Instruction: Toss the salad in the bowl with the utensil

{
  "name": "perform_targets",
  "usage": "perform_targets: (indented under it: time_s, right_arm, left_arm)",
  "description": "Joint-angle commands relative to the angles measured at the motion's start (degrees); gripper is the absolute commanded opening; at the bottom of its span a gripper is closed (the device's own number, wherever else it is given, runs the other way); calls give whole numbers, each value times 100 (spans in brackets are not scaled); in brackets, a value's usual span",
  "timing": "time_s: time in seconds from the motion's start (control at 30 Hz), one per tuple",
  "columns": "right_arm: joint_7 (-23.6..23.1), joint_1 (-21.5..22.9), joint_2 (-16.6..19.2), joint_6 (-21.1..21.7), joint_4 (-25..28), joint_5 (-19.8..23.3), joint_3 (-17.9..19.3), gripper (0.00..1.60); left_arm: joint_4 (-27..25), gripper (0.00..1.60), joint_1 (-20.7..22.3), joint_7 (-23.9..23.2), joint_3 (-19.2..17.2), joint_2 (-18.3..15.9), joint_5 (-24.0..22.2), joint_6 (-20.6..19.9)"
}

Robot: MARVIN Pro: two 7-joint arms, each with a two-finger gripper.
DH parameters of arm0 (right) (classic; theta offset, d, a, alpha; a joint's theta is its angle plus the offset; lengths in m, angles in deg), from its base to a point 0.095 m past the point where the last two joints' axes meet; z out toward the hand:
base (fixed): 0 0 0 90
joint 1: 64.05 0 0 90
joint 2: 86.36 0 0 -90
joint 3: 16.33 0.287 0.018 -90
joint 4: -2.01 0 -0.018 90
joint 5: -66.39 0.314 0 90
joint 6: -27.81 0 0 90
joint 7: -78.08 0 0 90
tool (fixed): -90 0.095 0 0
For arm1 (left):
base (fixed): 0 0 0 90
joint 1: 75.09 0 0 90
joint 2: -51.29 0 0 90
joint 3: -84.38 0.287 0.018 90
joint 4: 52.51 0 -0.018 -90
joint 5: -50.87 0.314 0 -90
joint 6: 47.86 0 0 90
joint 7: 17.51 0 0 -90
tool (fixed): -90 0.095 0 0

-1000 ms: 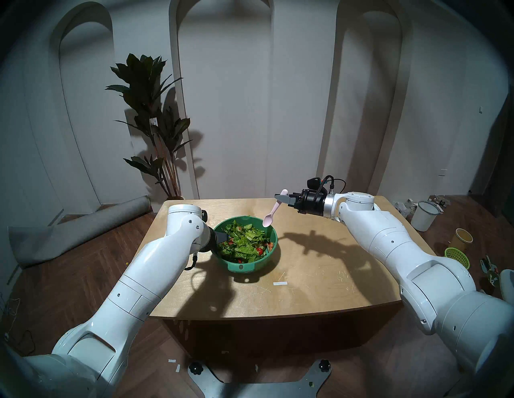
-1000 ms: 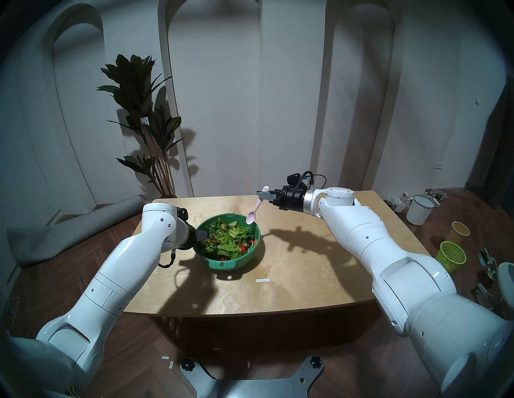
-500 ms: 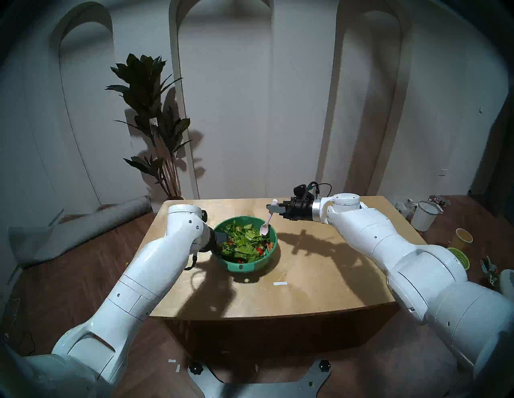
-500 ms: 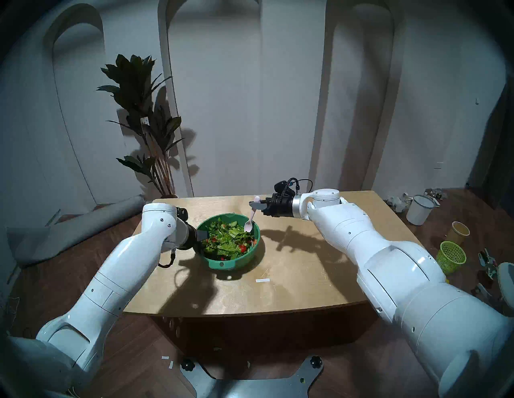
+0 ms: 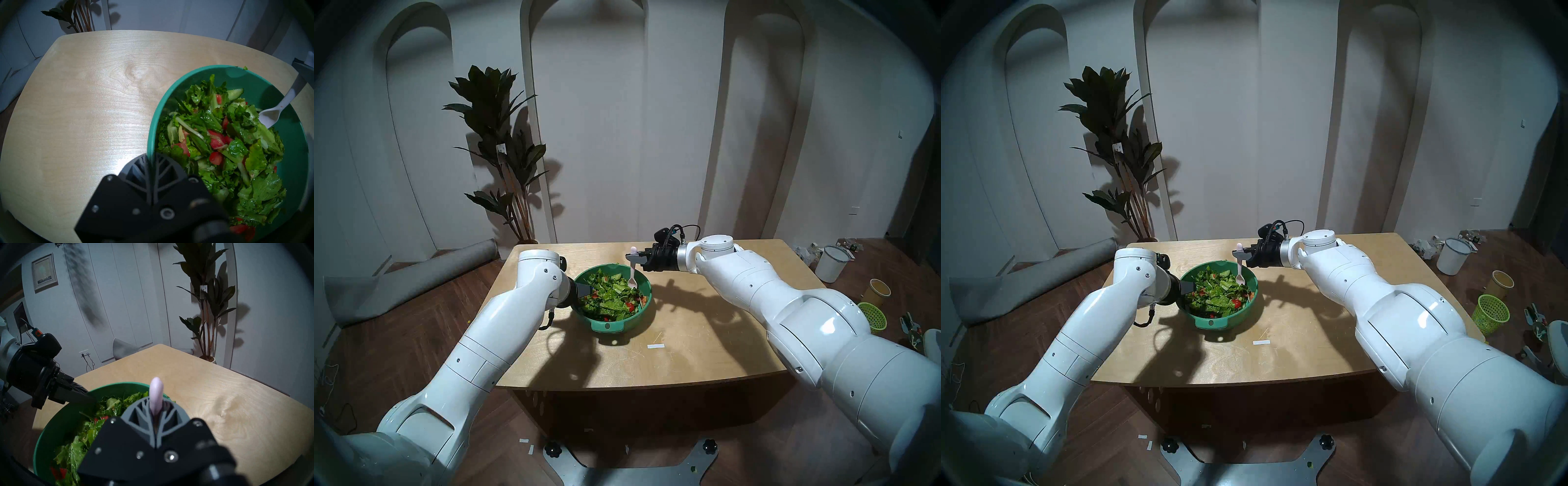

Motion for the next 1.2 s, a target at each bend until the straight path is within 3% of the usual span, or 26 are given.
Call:
perform_targets:
  time_s: [0.0, 0.33, 0.73, 1.17]
  right_arm:
    - [32, 136, -583, 1, -212, 192, 120, 0]
    - [-185, 238, -901, 393, -763, 841, 717, 0]
    - [-768, 361, -1001, 878, -1166, 1414, 1303, 0]
    - [-1131, 702, -429, 579, -1164, 1215, 1239, 0]
  left_arm:
    - [-43, 0, 76, 140, -6, -5, 31, 9]
    - [-52, 0, 85, 234, -7, 13, 30, 9]
    - [-59, 0, 90, 401, -38, 70, -4, 9]
    - [-44, 0, 75, 275, -49, 65, 49, 9]
